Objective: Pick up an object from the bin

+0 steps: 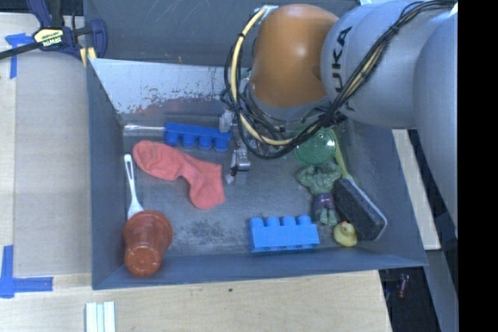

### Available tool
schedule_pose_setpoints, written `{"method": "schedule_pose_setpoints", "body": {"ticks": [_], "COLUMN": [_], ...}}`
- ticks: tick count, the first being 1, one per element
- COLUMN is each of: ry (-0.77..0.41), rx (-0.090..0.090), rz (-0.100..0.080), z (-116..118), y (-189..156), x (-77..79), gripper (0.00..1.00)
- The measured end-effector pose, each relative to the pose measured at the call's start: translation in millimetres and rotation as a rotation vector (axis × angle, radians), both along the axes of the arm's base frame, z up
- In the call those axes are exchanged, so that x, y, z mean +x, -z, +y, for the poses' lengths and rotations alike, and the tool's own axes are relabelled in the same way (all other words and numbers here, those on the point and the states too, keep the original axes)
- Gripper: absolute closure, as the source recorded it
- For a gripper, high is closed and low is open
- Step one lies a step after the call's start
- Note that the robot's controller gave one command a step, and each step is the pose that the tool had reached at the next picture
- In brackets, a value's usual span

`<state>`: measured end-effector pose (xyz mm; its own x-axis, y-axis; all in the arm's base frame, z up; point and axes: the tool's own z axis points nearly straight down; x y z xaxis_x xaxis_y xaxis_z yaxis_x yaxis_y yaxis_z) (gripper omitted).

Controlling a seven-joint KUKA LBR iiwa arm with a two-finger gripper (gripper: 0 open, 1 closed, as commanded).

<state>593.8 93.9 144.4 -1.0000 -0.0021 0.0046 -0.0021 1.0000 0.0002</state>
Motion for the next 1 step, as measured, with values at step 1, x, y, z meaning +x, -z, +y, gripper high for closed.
{"method": "schedule_pose_setpoints", "body": {"ticks": [1], "ry": [0.002], "rx": [0.000], "rz": [-0.008], "z": [-0.4], "y": [-4.0], "x": [2.1], "gripper": [0.00]}}
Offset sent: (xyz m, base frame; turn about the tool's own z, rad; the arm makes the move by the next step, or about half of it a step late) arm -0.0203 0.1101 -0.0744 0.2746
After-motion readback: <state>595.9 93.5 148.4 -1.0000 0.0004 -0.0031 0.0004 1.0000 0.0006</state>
